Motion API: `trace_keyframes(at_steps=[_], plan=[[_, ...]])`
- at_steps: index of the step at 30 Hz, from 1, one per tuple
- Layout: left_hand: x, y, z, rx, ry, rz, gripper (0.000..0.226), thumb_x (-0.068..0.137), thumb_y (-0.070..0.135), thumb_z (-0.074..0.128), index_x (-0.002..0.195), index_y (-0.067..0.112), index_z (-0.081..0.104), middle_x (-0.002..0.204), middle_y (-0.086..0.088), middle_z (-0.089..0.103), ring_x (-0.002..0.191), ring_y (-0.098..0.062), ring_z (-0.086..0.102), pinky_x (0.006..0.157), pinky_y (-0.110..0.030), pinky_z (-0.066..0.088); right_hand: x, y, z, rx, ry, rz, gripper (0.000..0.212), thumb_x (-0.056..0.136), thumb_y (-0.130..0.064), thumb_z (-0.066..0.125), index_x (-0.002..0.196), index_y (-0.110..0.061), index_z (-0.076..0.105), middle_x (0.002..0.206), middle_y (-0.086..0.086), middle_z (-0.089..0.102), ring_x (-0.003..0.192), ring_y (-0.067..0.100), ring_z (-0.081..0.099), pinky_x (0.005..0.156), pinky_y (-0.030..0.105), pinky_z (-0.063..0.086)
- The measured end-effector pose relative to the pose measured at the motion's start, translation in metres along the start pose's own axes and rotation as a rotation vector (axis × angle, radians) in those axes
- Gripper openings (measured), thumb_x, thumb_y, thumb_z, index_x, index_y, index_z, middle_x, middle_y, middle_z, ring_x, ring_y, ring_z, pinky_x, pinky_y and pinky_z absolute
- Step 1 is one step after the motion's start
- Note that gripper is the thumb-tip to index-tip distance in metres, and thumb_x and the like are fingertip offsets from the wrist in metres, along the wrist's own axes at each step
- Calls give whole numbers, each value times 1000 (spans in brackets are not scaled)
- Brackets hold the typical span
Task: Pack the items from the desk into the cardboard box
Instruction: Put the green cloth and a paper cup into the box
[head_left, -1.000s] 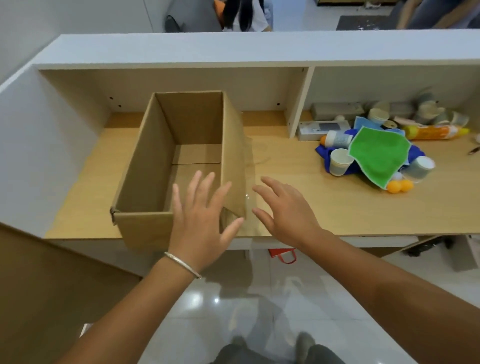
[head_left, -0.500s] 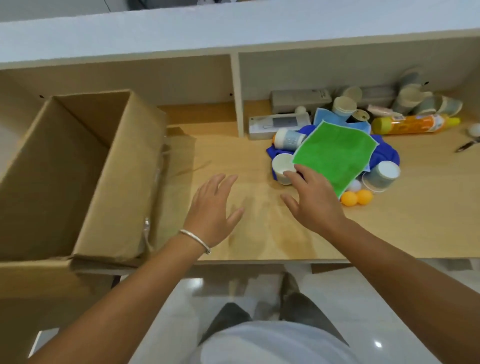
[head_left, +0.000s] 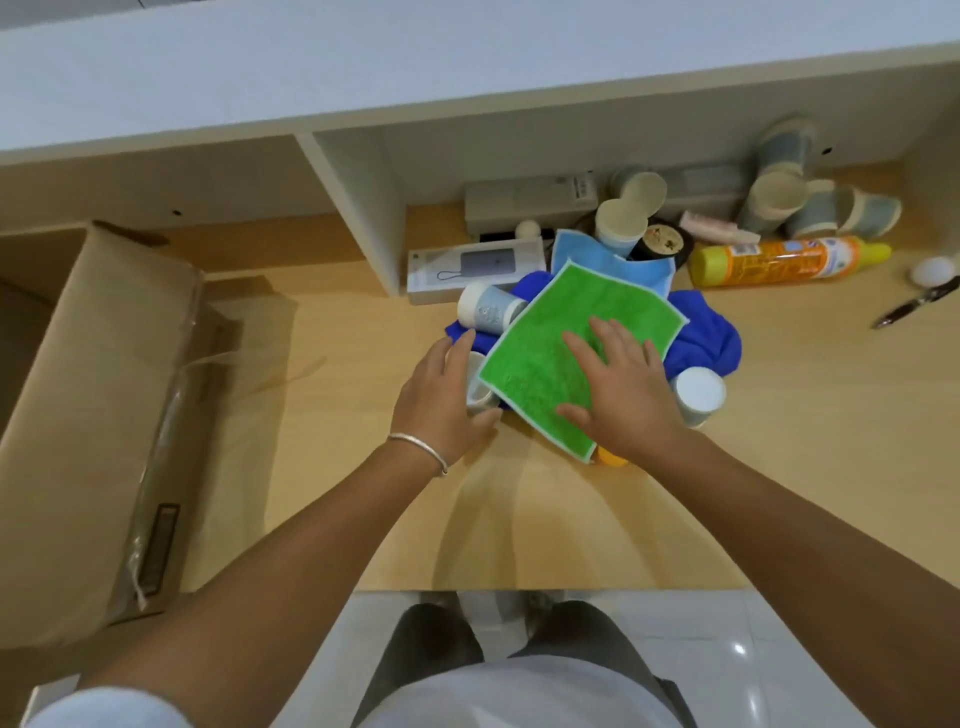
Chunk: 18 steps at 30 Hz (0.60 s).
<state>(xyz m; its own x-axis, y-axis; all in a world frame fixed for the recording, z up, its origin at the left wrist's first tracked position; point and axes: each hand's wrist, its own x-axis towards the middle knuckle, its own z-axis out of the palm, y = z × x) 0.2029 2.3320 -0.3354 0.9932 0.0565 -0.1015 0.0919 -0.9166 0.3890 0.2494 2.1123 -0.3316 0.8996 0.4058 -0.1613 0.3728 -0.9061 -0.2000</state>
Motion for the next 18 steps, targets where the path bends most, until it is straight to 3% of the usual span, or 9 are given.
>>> trace_keyframes(at_steps=[5, 9, 14, 18], plan=[[16, -6, 12, -1, -74, -51, 101, 66, 46, 78, 147, 23, 22, 146, -3, 31, 128, -26, 37, 86, -40, 47, 27, 4, 3, -59, -80, -12, 106, 74, -69, 62, 152, -35, -1, 161, 5, -7, 147, 28, -9, 116, 58, 3], [18, -9, 17, -9, -89, -88, 80, 73, 44, 71, 140, 23, 32, 136, 0, 41, 120, -25, 45, 79, -40, 49, 39, 5, 12, -73, -145, -5, 104, 77, -62, 65, 151, -33, -3, 161, 5, -4, 147, 28, -3, 116, 58, 5], [20, -5, 17, -41, -77, -105, 69, 74, 43, 71, 133, 24, 39, 128, 1, 45, 109, -24, 52, 72, -39, 49, 39, 9, 23, -26, -41, -32, 70, 91, -30, 60, 150, -28, 22, 157, 5, 26, 144, 26, 20, 115, 53, 15], [18, -6, 13, -36, -51, -118, 67, 74, 40, 71, 132, 26, 40, 129, 3, 46, 109, -24, 52, 70, -37, 48, 40, 8, 25, 47, 80, -70, 45, 91, -15, 58, 136, -22, 52, 140, 4, 53, 130, 25, 45, 111, 50, 23]])
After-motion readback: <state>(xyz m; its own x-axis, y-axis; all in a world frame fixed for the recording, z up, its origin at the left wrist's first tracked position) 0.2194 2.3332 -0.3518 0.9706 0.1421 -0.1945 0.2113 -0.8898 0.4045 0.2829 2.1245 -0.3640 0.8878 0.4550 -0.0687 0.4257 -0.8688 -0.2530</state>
